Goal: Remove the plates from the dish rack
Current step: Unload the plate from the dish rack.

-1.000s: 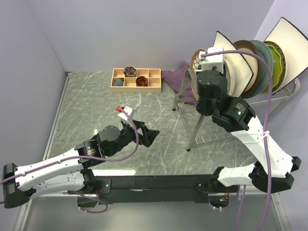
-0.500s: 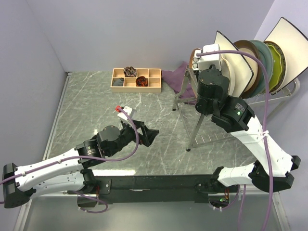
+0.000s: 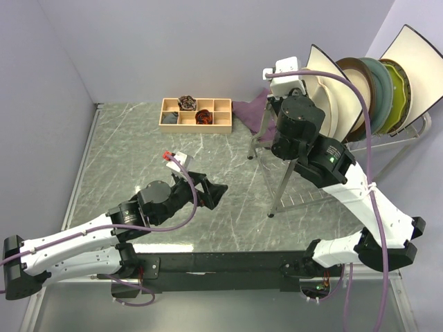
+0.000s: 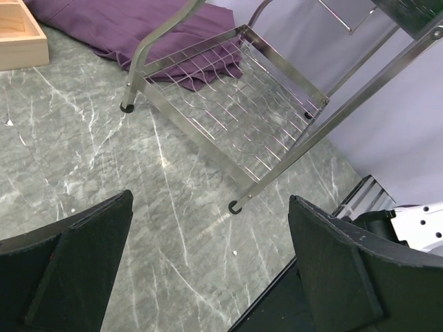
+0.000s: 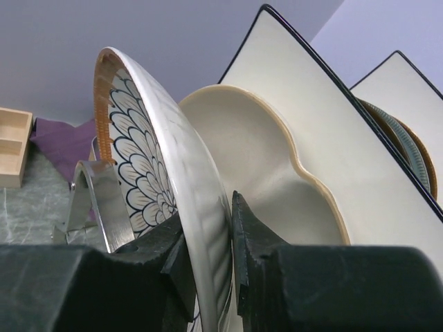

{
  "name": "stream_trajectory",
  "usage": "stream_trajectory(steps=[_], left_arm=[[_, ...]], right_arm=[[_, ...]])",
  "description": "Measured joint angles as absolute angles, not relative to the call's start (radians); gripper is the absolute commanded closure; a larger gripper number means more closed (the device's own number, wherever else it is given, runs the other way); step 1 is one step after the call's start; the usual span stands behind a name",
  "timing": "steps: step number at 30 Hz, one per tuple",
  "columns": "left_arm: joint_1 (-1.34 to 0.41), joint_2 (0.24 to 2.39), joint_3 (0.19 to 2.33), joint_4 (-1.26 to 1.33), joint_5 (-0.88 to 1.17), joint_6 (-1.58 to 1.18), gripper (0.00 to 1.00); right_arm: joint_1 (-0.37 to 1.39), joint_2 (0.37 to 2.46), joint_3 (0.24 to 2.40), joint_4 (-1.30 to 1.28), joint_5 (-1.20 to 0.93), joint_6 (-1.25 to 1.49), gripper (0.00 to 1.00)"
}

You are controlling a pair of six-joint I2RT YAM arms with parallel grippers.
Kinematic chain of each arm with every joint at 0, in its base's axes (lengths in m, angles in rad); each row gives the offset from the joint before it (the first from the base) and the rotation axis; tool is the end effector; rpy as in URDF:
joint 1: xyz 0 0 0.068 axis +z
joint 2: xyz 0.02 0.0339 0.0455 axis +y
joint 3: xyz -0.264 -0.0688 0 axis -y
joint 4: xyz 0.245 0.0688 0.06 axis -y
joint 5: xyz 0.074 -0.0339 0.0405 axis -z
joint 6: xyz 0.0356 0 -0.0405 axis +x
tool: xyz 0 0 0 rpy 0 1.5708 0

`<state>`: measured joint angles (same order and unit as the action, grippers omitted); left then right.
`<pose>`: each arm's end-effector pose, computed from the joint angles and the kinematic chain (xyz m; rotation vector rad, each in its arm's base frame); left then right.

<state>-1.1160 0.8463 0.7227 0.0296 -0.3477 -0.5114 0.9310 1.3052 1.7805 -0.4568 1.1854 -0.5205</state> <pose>0.0999 -0.1766 0.3304 0.2504 1.7293 -0.9333 0.1629 0.1636 0.5353 -0.1980 1.5826 -0.5941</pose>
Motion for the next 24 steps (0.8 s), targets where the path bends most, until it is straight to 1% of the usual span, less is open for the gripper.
stream_trajectory(steps=[8,24], left_arm=[[-1.116,0.870,0.763,0.022,-0.337,-0.532,0.01],[-1.116,0.915,0.871,0.014,-0.310,-0.565,0.01]], right_arm=[[0.938,1.298,1.756,-0.380,1.176,-0.610,1.00],[0.956,1.247,1.726,-0.271,1.158,-0.703,1.00]])
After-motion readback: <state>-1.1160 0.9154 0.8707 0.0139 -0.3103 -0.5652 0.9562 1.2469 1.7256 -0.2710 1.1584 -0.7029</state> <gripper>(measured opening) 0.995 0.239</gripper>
